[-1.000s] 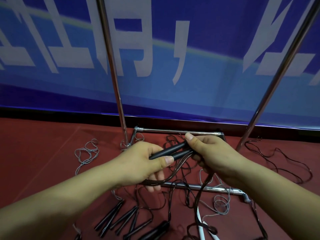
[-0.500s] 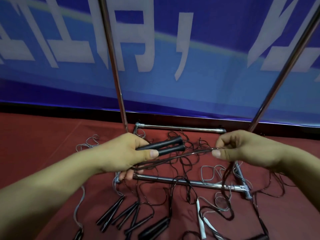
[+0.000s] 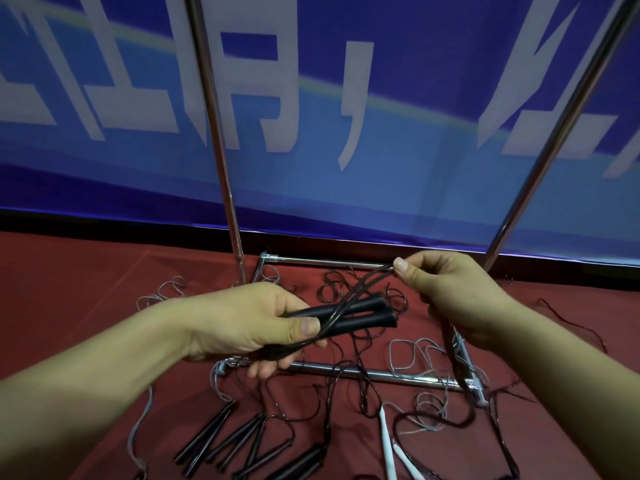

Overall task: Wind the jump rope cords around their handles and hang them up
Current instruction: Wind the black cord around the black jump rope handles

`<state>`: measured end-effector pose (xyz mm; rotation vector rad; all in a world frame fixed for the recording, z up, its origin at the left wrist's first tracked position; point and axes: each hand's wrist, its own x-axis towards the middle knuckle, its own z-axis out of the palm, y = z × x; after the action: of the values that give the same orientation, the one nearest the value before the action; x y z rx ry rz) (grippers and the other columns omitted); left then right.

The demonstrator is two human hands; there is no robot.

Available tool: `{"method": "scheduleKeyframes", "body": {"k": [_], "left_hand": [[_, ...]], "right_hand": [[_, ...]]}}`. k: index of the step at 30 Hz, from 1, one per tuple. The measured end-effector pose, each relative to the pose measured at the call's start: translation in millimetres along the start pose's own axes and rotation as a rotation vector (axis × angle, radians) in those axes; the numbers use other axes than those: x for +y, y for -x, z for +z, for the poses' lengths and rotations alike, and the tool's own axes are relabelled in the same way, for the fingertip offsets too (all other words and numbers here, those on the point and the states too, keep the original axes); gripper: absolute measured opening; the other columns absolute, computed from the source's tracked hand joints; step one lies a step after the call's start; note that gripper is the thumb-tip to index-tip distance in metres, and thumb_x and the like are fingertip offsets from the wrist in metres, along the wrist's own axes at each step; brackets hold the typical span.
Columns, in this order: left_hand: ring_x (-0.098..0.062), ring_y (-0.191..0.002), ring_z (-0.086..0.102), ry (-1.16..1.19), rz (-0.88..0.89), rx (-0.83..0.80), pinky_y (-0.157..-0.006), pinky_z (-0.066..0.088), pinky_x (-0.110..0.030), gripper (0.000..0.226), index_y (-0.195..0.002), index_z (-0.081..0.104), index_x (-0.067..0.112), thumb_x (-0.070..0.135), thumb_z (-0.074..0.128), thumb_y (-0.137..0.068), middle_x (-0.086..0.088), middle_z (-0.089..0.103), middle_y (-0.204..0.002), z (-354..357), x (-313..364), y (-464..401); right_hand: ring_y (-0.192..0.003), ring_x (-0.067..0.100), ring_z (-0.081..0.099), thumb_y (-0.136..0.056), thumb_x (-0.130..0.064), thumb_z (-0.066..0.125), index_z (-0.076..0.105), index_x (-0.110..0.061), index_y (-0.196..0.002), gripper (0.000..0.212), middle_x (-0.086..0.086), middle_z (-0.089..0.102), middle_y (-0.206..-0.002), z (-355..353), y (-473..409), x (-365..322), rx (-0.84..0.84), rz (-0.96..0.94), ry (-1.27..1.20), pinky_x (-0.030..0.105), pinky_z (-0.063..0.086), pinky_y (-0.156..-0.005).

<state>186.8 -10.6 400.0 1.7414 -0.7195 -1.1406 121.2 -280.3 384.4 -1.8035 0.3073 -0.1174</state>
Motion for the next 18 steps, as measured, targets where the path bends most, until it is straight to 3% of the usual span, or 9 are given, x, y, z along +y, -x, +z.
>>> {"method": "scheduleKeyframes", "body": {"k": [4, 9, 12, 16, 18], "left_hand": [[-0.013, -0.049, 0.055, 0.002, 0.059, 0.138, -0.048, 0.044, -0.022, 0.025, -0.086, 0.068, 0.020, 0.045, 0.068, -0.085, -0.003, 0.061, -0.065, -1.1, -3.0, -3.2], [-0.011, -0.049, 0.050, -0.034, 0.047, 0.401, -0.048, 0.040, -0.022, 0.018, -0.090, 0.069, 0.019, 0.034, 0.062, -0.096, 0.000, 0.060, -0.063, 0.3, -9.4, -7.8], [-0.011, -0.047, 0.049, -0.114, 0.044, 0.567, -0.049, 0.040, -0.024, 0.022, -0.093, 0.069, 0.014, 0.035, 0.063, -0.097, 0.004, 0.058, -0.060, -3.2, -15.8, -11.9], [-0.009, -0.046, 0.046, -0.198, 0.039, 0.748, -0.049, 0.039, -0.022, 0.025, -0.087, 0.068, 0.012, 0.034, 0.063, -0.098, 0.005, 0.055, -0.056, -11.1, -22.9, -16.3], [-0.006, -0.047, 0.045, -0.312, -0.011, 0.813, -0.049, 0.037, -0.021, 0.026, -0.083, 0.068, 0.018, 0.038, 0.063, -0.097, 0.008, 0.054, -0.055, -16.9, -29.8, -17.0]], "right_hand": [[-0.059, 0.021, 0.037, -0.092, -0.032, 0.068, 0.068, -0.014, -0.078, 0.023, 0.004, 0.052, -0.065, 5.0, -0.2, 6.8, -0.003, 0.018, 0.065, 0.027, 0.030, -0.046], [-0.056, 0.020, 0.042, -0.096, -0.037, 0.062, 0.062, -0.008, -0.073, 0.037, 0.008, 0.049, -0.063, 17.4, 10.1, 14.4, -0.181, 0.105, 0.308, 0.024, 0.031, -0.044], [-0.055, 0.017, 0.040, -0.099, -0.040, 0.056, 0.061, 0.000, -0.086, 0.042, 0.005, 0.043, -0.062, 26.7, 20.2, 8.4, -0.243, 0.058, 0.374, 0.025, 0.033, -0.048], [-0.053, 0.001, 0.044, -0.099, -0.043, 0.054, 0.071, -0.015, -0.099, 0.033, -0.011, 0.051, -0.060, 33.2, 33.1, -10.1, -0.366, -0.076, 0.528, 0.019, 0.040, -0.053], [-0.061, 0.013, 0.054, -0.098, -0.043, 0.056, 0.070, -0.017, -0.097, 0.029, -0.001, 0.061, -0.071, 35.6, 35.4, -11.6, -0.379, -0.095, 0.536, 0.028, 0.050, -0.066]]}}
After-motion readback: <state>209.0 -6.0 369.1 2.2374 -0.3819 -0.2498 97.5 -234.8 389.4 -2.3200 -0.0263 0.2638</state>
